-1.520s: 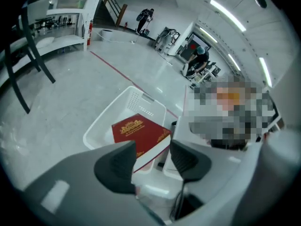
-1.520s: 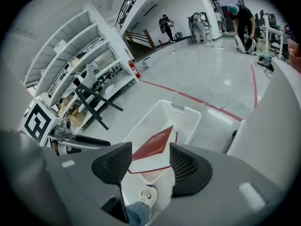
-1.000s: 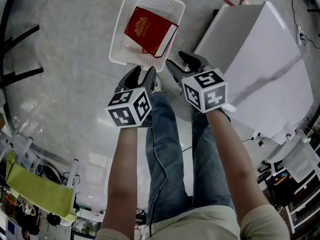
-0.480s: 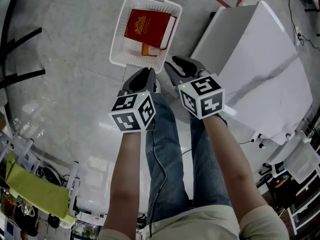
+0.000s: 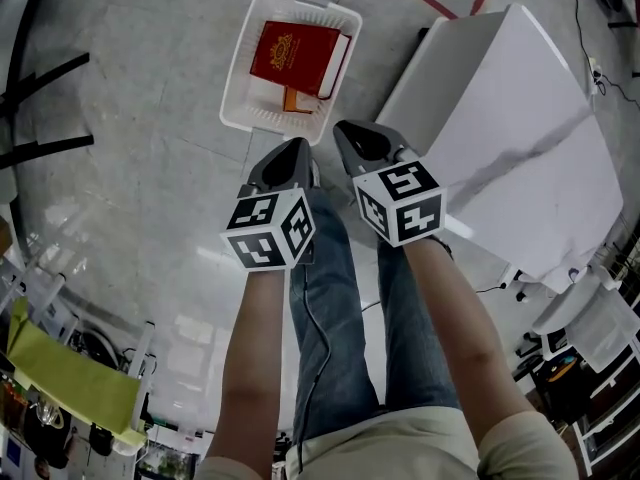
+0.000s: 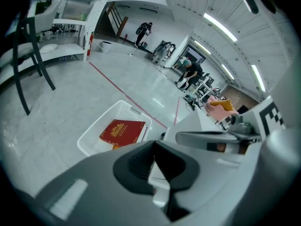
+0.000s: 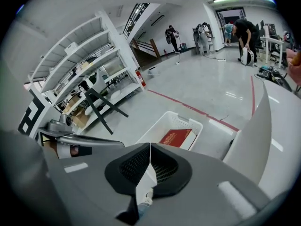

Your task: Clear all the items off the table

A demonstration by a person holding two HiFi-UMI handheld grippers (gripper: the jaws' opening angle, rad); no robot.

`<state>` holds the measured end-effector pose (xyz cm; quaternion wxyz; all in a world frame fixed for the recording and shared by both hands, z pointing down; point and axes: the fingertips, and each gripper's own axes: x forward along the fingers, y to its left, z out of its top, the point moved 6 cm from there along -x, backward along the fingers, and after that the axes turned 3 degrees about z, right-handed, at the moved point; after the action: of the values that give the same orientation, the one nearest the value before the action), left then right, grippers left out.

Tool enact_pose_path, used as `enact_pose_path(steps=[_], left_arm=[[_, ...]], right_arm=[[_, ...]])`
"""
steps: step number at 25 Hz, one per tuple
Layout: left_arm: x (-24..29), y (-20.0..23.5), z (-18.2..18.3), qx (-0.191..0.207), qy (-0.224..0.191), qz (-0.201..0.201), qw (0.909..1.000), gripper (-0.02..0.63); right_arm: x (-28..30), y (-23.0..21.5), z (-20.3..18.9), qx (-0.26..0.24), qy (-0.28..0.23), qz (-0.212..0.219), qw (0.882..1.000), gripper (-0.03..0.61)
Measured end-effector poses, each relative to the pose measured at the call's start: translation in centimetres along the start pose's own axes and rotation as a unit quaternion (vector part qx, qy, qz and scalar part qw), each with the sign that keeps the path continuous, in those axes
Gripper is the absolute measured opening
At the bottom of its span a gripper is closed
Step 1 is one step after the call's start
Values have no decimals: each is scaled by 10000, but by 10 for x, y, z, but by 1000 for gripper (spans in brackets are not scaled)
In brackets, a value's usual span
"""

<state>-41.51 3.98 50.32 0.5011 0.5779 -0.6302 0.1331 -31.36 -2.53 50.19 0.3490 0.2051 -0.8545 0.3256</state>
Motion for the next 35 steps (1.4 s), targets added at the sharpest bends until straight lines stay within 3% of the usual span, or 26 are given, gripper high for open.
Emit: enact_pose_path(steps=[10, 18, 35], left_arm=[[-20, -20, -2, 143, -166, 76, 9997, 8], [-36, -41, 2, -108, -350, -19, 9993, 8], [-56, -146, -43, 10, -550, -126, 9984, 8]], right_arm=[[-28, 8, -4, -54, -95, -4, 9999, -2], [-58, 10, -9, -61, -250, 43, 9997, -2], [-153, -27, -41, -118, -610, -3, 9981, -2]])
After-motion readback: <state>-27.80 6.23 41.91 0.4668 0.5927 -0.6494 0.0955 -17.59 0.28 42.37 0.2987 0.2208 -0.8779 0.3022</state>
